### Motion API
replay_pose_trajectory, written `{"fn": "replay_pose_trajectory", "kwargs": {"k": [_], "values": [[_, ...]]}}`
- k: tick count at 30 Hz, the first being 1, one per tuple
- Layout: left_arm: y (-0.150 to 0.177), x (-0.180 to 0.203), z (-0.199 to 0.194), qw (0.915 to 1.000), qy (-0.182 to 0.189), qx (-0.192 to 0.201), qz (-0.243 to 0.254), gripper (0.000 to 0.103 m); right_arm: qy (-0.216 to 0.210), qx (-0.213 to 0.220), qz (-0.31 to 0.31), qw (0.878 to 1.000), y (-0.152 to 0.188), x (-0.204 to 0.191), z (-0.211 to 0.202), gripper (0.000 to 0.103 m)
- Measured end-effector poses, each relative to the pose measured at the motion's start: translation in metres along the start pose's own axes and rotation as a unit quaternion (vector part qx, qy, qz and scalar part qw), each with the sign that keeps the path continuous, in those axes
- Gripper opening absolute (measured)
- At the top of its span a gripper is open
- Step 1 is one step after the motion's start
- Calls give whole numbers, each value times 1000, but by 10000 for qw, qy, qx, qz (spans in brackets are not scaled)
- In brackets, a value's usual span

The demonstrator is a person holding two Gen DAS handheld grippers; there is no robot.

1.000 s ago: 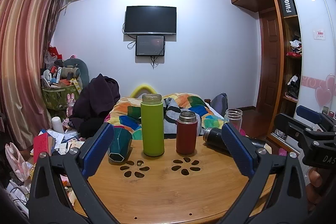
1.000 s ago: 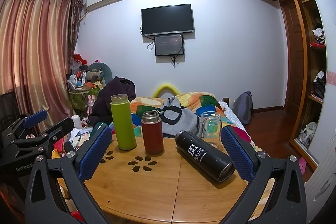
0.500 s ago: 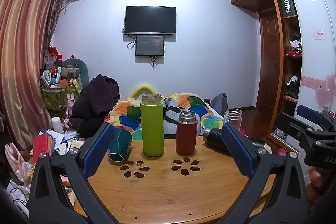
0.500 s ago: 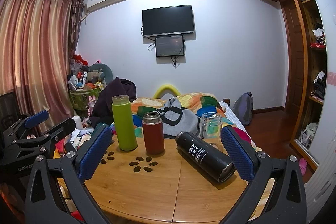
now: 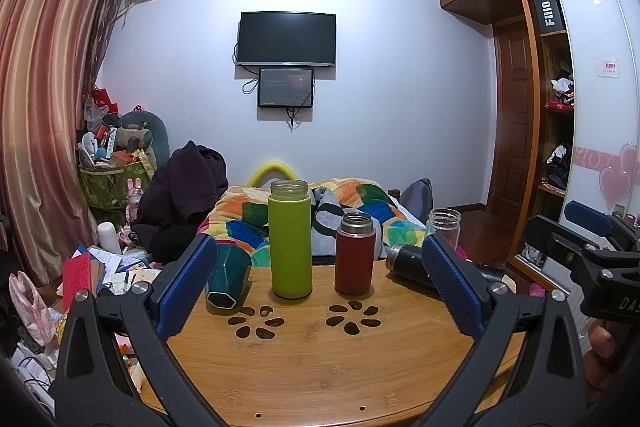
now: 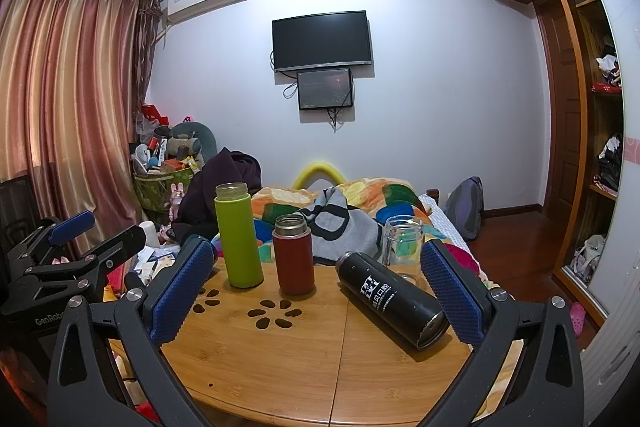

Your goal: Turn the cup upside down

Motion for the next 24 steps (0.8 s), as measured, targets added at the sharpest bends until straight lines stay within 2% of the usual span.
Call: {"fn": "replay_pose_trajectory", "kwargs": {"k": [24], "values": [[1,-3,0,10000,1,2,-19,103,-1,20,-19,10000,-2,-4,-3,103]]}}
Point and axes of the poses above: each gripper's, at about its wrist camera, not at the fingertips, and z roughly the way its jaws point, x to its right, y to its underside, the point moved 5 cm from there along z, roughly the way its jaws point, and after that the axes turned 12 degrees about -x, right-handed, at the moved point
